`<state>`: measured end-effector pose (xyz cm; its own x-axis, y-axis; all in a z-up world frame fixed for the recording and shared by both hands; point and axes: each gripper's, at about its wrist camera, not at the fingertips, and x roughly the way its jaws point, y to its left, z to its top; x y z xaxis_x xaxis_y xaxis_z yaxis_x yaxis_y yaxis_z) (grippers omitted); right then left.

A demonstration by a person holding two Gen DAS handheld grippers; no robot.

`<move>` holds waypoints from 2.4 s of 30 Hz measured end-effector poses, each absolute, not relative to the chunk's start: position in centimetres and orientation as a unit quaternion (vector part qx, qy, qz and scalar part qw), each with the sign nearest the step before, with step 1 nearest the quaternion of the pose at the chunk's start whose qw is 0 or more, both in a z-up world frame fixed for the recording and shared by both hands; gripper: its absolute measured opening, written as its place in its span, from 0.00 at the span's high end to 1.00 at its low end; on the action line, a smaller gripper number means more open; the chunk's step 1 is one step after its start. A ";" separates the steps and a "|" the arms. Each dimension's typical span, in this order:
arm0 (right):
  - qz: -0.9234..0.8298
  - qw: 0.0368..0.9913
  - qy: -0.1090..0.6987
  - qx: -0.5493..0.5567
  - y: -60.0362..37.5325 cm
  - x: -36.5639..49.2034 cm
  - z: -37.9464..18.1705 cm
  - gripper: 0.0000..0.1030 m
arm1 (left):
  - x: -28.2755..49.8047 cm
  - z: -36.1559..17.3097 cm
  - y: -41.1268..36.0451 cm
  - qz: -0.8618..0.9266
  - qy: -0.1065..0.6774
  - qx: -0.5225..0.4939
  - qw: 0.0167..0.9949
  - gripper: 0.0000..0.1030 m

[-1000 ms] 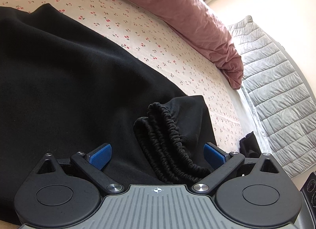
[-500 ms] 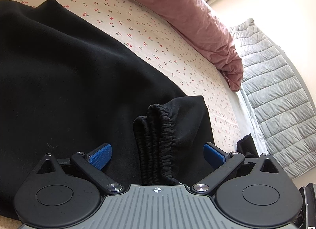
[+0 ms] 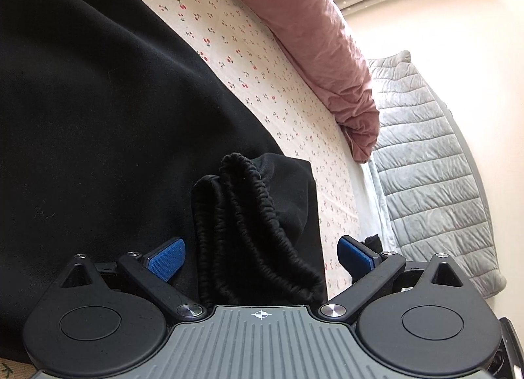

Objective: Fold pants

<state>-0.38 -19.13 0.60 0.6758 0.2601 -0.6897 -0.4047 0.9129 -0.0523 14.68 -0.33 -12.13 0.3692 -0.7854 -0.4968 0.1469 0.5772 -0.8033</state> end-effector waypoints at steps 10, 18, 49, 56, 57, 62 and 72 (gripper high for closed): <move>0.214 0.894 0.321 -0.230 -16.5 -2.9 -1.3 0.61 | 14.3 -11.9 -0.8 -0.312 0.473 -0.302 0.766 0.03; 0.199 0.892 0.356 -0.193 -17.0 -1.4 -2.2 0.72 | 14.3 -12.1 -0.5 -0.316 0.477 -0.301 0.763 0.03; 0.192 0.921 0.294 -0.168 -17.8 -2.4 0.7 0.49 | 15.8 -9.3 0.0 -0.257 0.441 -0.243 0.825 0.80; 0.185 0.923 0.329 -0.072 -20.7 -0.4 0.9 0.48 | 16.2 -6.5 4.7 -0.229 0.420 -0.189 0.858 0.80; 0.185 0.923 0.333 -0.048 -21.1 -0.1 1.0 0.47 | 16.4 -6.4 5.6 -0.221 0.418 -0.189 0.861 0.80; 0.157 0.898 0.404 0.069 -22.6 3.0 -0.3 0.42 | 17.2 -6.7 10.9 -0.183 0.417 -0.220 0.863 0.80; 0.127 0.897 0.424 -0.008 -19.0 4.1 -2.3 0.40 | 18.5 -10.4 15.5 -0.166 0.437 -0.240 0.851 0.72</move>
